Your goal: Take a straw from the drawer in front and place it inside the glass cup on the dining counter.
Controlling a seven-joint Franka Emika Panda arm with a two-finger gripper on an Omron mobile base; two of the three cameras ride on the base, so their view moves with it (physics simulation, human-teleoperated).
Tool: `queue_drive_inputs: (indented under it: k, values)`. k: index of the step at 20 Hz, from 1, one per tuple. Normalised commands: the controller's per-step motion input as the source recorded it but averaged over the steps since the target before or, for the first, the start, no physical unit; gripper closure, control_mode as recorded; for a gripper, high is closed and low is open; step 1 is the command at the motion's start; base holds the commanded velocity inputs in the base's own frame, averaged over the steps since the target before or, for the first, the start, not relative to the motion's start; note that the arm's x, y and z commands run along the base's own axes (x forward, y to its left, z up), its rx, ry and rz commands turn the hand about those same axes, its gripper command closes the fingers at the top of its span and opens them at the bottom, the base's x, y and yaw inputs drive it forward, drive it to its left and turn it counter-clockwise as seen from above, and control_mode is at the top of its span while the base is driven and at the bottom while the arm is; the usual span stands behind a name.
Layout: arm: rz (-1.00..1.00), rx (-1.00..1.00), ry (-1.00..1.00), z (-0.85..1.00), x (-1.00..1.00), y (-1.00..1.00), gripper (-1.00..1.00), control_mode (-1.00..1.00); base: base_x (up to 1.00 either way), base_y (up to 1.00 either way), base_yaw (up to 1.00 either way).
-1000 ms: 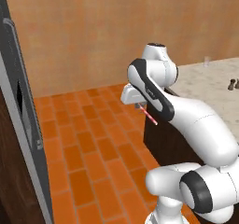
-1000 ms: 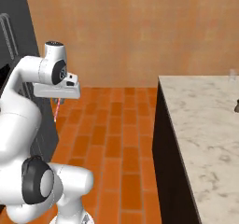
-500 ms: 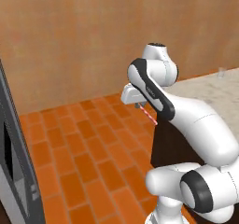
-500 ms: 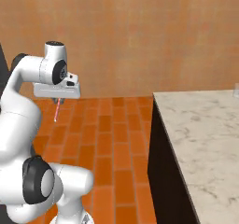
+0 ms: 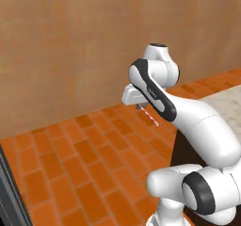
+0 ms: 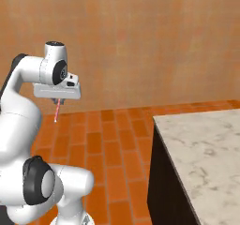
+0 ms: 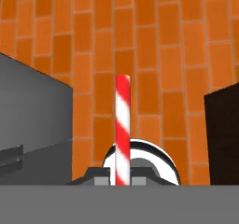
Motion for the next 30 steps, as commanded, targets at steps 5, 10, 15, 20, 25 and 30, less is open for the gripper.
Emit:
queue_drive_inputs:
  k: [5,10,15,20,25,30]
  values:
    - [0.0,0.0,0.0,0.0,0.0,0.0,1.0,1.0,1.0,0.45,-0.24]
    - [0.0,0.0,0.0,0.0,0.0,0.0,1.0,1.0,1.0,0.42,-0.27]
    - [0.0,0.0,0.0,0.0,0.0,0.0,1.0,1.0,1.0,0.45,-0.36]
    - [0.0,0.0,0.0,0.0,0.0,0.0,1.0,1.0,0.99,0.58,-0.45]
    - [0.0,0.0,0.0,0.0,0.0,0.0,1.0,1.0,0.91,0.58,-0.49]
    - [0.0,0.0,0.0,0.0,0.0,0.0,1.0,1.0,0.79,0.4,-0.51]
